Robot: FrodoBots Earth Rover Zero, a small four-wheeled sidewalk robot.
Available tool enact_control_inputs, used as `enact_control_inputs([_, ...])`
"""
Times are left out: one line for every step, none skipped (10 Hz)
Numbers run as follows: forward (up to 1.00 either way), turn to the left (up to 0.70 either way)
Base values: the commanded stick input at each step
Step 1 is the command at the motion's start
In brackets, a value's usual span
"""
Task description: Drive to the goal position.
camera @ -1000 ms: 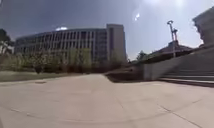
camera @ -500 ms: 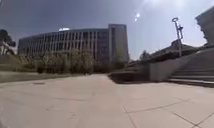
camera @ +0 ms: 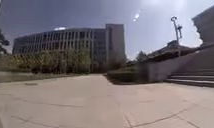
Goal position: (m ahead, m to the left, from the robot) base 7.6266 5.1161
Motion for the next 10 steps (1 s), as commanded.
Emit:
enact_control_inputs([1.0,0.08])
enact_control_inputs([1.0,0.08])
enact_control_inputs([1.0,0.08])
enact_control_inputs([1.0,0.08])
enact_control_inputs([1.0,0.08])
enact_control_inputs([1.0,0.08])
enact_control_inputs([1.0,0.08])
enact_control_inputs([1.0,0.08])
enact_control_inputs([1.0,0.08])
enact_control_inputs([1.0,0.08])
